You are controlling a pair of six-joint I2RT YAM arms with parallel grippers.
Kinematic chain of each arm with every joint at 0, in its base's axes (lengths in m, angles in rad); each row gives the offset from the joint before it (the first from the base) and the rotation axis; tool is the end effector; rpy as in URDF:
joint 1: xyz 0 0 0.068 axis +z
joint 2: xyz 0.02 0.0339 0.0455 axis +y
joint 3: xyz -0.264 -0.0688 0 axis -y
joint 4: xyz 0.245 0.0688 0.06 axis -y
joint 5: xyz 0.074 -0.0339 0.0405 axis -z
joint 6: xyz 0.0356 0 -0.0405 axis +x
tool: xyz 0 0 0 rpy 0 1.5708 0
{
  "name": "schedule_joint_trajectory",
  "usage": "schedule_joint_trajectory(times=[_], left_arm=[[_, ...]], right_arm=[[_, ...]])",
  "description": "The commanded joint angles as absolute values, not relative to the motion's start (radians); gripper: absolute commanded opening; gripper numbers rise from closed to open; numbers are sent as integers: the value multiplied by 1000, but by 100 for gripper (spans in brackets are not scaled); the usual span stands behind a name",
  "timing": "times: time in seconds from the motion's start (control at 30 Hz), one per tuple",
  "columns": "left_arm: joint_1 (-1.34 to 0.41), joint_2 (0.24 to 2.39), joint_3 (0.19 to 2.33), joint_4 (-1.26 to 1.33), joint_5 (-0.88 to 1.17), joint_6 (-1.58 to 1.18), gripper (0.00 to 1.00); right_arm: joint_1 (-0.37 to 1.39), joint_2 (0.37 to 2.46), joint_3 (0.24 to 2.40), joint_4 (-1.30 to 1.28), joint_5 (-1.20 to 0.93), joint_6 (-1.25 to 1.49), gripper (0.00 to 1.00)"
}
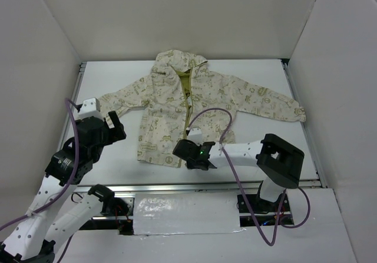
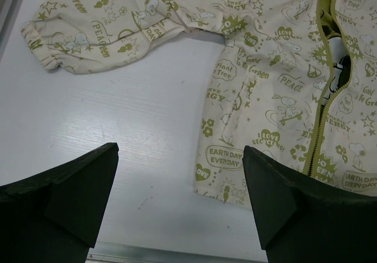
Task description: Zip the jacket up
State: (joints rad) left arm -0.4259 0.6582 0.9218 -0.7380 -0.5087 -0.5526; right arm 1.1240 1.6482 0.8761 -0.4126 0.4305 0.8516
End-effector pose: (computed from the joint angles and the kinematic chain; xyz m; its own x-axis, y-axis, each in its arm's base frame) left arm 0.1215 -0.0361 0.3487 -0.3364 -0.3508 -0.8739 -0.2471 0.9284 -0.2776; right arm 0.1421 0.2622 0.1503 -0.8292 -0.1483 -0.5389 -0.1940 0.9806 0.0286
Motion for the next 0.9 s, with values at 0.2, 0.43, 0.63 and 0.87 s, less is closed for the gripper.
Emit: schedule_joint_trajectory(times=[0.2, 0.43, 0.63, 0.87], left_arm=[[-419, 672, 923, -686, -457, -537, 99], [-420, 690, 742, -401, 87, -744, 93], [-434, 861, 416, 297, 461, -991, 88], [-528, 1143, 339, 728, 514, -1077, 79]], right_arm=[[1134, 1636, 789, -367, 371, 908, 0], [1134, 1341, 689, -199, 417, 871, 0], [1134, 1276, 696, -221, 468, 844, 0], [1134, 1166, 631, -158, 445, 859, 0]])
